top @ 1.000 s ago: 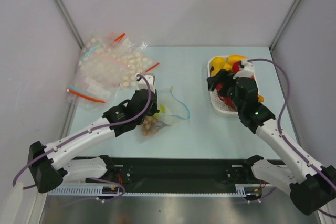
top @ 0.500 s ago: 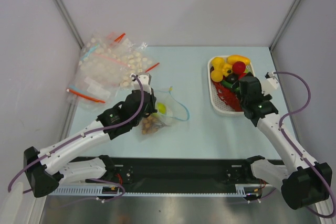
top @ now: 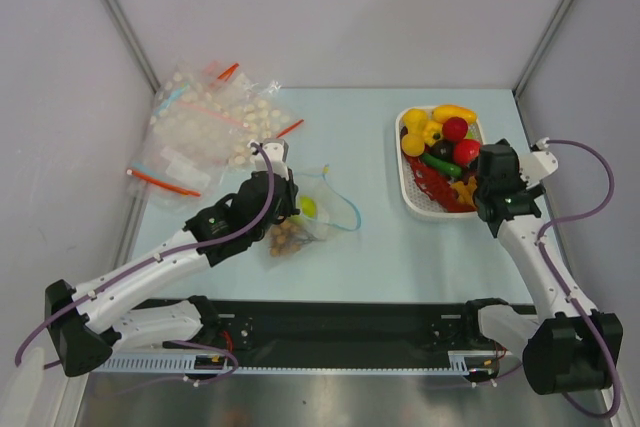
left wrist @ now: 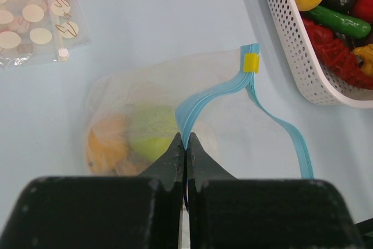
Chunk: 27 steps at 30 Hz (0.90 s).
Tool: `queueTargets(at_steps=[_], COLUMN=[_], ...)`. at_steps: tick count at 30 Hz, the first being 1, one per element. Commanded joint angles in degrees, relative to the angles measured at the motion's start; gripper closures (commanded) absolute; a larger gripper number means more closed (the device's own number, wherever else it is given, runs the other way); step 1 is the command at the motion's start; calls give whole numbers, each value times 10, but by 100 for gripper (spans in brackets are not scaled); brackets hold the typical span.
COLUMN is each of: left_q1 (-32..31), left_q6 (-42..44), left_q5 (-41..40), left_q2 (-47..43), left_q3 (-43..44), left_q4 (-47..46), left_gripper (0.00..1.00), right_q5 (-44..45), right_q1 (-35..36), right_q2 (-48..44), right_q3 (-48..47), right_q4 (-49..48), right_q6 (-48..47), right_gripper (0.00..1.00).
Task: Place the food in the zip-top bag and seal the zipper
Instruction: Pick up the fake vegetable from the bin.
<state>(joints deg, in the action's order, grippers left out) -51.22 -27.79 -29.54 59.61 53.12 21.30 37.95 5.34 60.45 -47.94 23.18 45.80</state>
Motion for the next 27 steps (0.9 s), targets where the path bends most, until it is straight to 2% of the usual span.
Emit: queueTargets(at_steps=[1,11,17,20,21,24,27], left_q1=[3,3,3,3,3,3,3], left_q6=[9,9,9,9,10,10,10], left_q5=[10,15,15,16,16,17,17], left_q2=[-13,-13,-9,-6,-6,-4,-3], left_q3=[-4,-6,-6,-5,-5,-4,-4], left_q4=[-28,-29,-31,-32,-32,-31,-32], left_gripper=[100,100,100,100,100,100,100], right_q5=[1,-35,-75,-83,-92,-104,-116], right_q1=[-13,-65,-77,-77,-77,-77,-77], right_q2=[8,116,136,123,119,97,77], right_q3=[20,13,16,24,32,41,47], right_q4=[-80,-78,-111,-123,-128,-141,-142], right_q6=[-53,-19,-20,-22,-26,-30,-30], right_gripper=[0,0,0,10,22,39,48])
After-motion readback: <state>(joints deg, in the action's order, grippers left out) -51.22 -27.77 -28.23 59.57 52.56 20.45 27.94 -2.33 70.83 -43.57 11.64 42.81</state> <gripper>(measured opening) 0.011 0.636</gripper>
